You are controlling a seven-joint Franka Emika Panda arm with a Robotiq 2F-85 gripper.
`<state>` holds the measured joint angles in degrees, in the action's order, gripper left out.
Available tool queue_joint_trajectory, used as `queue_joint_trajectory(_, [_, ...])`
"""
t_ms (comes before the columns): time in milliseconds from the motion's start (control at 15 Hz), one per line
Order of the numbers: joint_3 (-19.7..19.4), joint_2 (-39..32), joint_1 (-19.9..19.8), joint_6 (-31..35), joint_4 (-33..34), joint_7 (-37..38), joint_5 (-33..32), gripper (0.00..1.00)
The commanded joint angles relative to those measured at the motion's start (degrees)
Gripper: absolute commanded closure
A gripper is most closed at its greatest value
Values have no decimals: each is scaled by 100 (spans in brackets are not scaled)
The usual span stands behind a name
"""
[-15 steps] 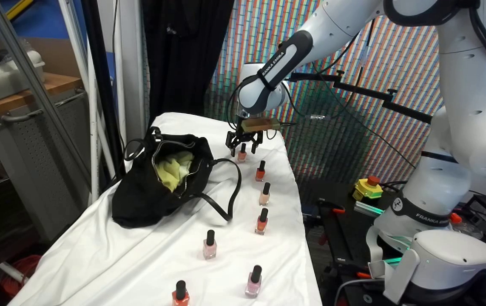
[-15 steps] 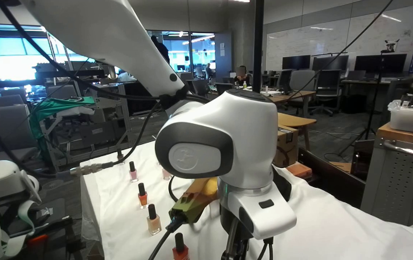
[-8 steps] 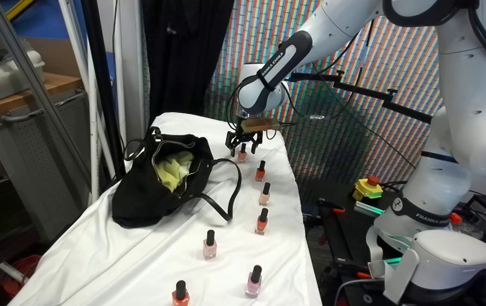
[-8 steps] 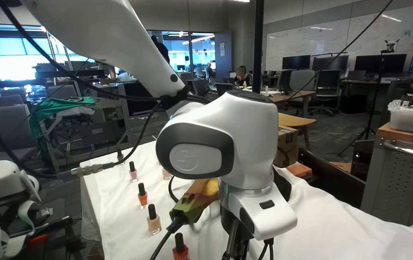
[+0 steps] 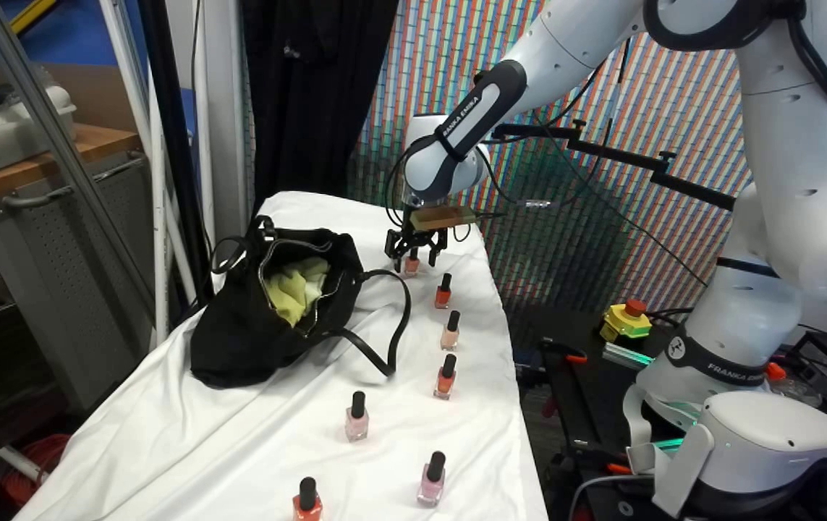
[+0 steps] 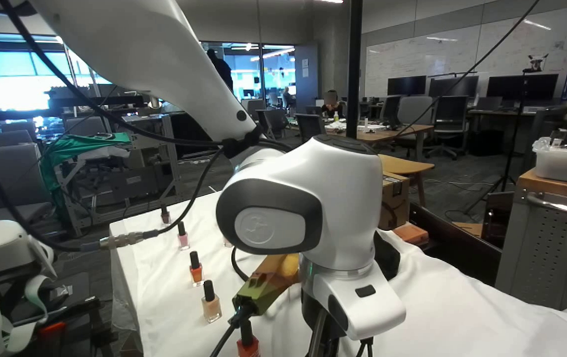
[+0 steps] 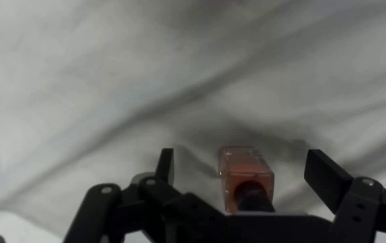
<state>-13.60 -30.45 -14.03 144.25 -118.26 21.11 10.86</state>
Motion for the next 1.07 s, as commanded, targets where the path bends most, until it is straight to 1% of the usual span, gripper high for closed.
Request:
queue_joint_trajectory(0, [29,-145,-45,-85,200,-146,91,0])
queue_joint_trajectory(400, [-5,-188,-52,-82,255,-127,74,0])
queue_joint_trajectory(933, [46,-194,-110,-104,284,-220,122,0])
queue_joint_trajectory(1000, [63,-182,-113,-110,271,-259,124,2])
